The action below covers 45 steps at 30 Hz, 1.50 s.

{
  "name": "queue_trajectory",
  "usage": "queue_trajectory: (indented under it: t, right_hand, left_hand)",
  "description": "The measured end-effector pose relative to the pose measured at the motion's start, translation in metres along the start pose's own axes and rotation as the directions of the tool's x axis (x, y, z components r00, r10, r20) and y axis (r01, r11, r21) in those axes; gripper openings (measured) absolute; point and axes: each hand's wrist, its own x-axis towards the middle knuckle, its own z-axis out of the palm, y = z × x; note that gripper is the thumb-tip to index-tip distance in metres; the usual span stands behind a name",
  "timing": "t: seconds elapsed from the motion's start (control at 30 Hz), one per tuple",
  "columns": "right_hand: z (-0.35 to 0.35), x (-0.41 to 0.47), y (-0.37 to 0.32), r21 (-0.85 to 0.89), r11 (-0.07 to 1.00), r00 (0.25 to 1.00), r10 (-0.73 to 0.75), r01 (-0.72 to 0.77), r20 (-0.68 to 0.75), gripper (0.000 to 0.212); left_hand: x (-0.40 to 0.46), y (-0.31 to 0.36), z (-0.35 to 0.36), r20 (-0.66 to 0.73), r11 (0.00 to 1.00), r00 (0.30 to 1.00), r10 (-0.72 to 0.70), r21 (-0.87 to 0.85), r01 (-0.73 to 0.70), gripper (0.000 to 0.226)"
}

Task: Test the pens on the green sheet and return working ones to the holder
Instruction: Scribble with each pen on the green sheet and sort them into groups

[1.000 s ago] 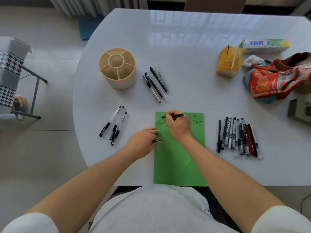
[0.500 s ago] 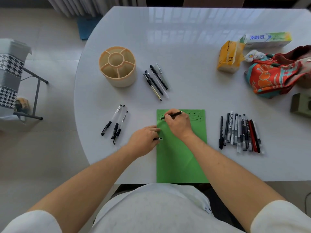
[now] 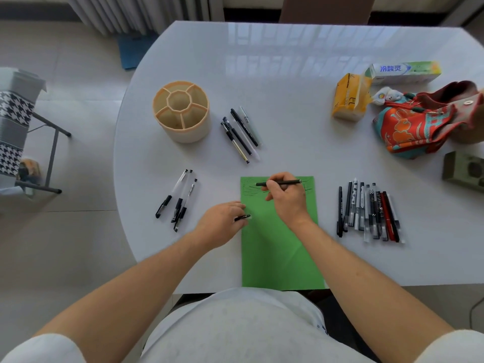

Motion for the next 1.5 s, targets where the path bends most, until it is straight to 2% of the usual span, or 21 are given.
queue_trajectory:
  t: [0.13, 0.33, 0.5, 0.63, 0.8, 1.07, 1.2, 1.27, 1.33, 1.43, 1.5]
  right_hand:
    - [-0.018, -0.021, 0.004, 0.148, 0.986, 0.994, 0.062, -0.075, 0.092, 0.007]
    - [-0.028, -0.046, 0.001, 0.203, 0.972, 0.987, 0.092, -0.117, 0.13, 0.006]
    - [-0.031, -0.053, 0.0, 0.231, 0.964, 0.986, 0.104, -0.132, 0.133, 0.005]
    - [-0.038, -0.055, 0.002, 0.265, 0.955, 0.987, 0.108, -0.136, 0.118, 0.005]
    - [-0.033, -0.064, 0.009, 0.265, 0.949, 0.97, 0.114, -0.171, 0.216, 0.005]
    - [-0.032, -0.07, 0.022, 0.262, 0.948, 0.981, 0.154, -0.181, 0.118, 0.013]
    - [-0.041, -0.063, 0.028, 0.157, 0.962, 0.969, 0.201, -0.223, 0.146, 0.017]
    - [-0.06, -0.046, 0.03, 0.057, 0.966, 0.966, 0.248, -0.252, 0.078, 0.018]
    - [-0.089, -0.026, 0.034, -0.158, 0.953, 0.965, 0.256, -0.26, -0.048, 0.015]
    - [-0.129, -0.007, 0.049, -0.542, 0.802, 0.968, 0.213, -0.251, -0.133, 0.014]
    - [-0.145, 0.0, 0.058, -0.669, 0.703, 0.97, 0.207, -0.241, -0.131, 0.018]
  left_hand:
    - [-0.003, -0.001, -0.005, -0.051, 0.997, 0.997, -0.058, -0.049, 0.056, 0.028]
    - [-0.001, 0.009, -0.013, -0.054, 0.996, 0.998, -0.035, -0.086, 0.03, 0.029]
    - [0.0, 0.018, -0.02, 0.007, 0.996, 1.0, -0.015, -0.089, 0.015, 0.021]
    - [-0.001, 0.026, -0.024, 0.047, 0.998, 0.999, 0.003, -0.062, 0.0, 0.024]
    - [0.003, 0.044, -0.027, 0.097, 0.997, 0.994, 0.044, -0.074, -0.036, 0.019]
    - [0.004, 0.06, -0.02, 0.095, 0.998, 0.993, 0.068, -0.025, -0.066, 0.023]
    - [0.004, 0.057, -0.01, 0.149, 0.997, 0.987, 0.066, -0.059, -0.058, 0.018]
    - [0.007, 0.053, -0.005, 0.14, 0.998, 0.989, 0.051, -0.055, -0.043, 0.033]
    - [0.007, 0.042, -0.002, 0.114, 0.999, 0.993, 0.034, -0.007, -0.034, 0.045]
    - [0.001, 0.021, -0.002, 0.123, 0.994, 0.992, 0.024, 0.1, -0.037, 0.041]
    - [-0.005, 0.011, 0.0, 0.14, 0.989, 0.99, 0.024, 0.143, -0.044, 0.04]
